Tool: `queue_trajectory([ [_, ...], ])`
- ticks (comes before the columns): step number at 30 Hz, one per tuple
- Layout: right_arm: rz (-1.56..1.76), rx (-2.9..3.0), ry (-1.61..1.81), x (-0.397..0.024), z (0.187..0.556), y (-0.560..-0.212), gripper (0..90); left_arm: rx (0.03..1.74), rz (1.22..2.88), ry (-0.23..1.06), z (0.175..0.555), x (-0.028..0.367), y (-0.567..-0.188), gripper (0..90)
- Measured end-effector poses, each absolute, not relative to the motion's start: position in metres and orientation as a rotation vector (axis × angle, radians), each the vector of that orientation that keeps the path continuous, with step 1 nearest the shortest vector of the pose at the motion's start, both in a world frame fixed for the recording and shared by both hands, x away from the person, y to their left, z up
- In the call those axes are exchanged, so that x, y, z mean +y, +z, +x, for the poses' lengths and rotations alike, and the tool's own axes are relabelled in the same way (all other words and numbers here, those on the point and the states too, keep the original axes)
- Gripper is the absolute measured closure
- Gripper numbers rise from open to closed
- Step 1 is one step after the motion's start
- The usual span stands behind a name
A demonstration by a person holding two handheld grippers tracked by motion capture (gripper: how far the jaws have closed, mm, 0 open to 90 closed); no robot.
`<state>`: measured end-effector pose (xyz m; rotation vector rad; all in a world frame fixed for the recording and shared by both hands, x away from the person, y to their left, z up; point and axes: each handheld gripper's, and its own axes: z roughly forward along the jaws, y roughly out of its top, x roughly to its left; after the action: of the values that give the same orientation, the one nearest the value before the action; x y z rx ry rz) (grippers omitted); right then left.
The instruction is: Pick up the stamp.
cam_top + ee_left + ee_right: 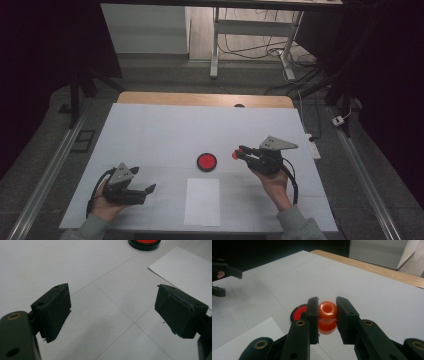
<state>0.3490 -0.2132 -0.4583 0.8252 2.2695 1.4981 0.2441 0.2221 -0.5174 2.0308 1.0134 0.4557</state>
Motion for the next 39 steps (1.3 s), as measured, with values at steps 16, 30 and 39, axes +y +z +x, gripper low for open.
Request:
queue_trajectory([
  [16, 0.777, 2.310, 1.525, -0.197, 0.339, -0.457, 71.8, 1.015, 2.030, 0.459, 0.244, 0.222, -0.517, 13.8],
  [30, 0.722, 2.357, 1.555, -0.179, 0.329, -0.458, 71.8, 1.016, 2.029, 0.456, 0.244, 0.223, -0.517, 13.9],
  [39, 0.687, 2.398, 1.580, -0.165, 0.323, -0.462, 71.8, 1.016, 2.031, 0.457, 0.244, 0.222, -0.517, 13.9],
])
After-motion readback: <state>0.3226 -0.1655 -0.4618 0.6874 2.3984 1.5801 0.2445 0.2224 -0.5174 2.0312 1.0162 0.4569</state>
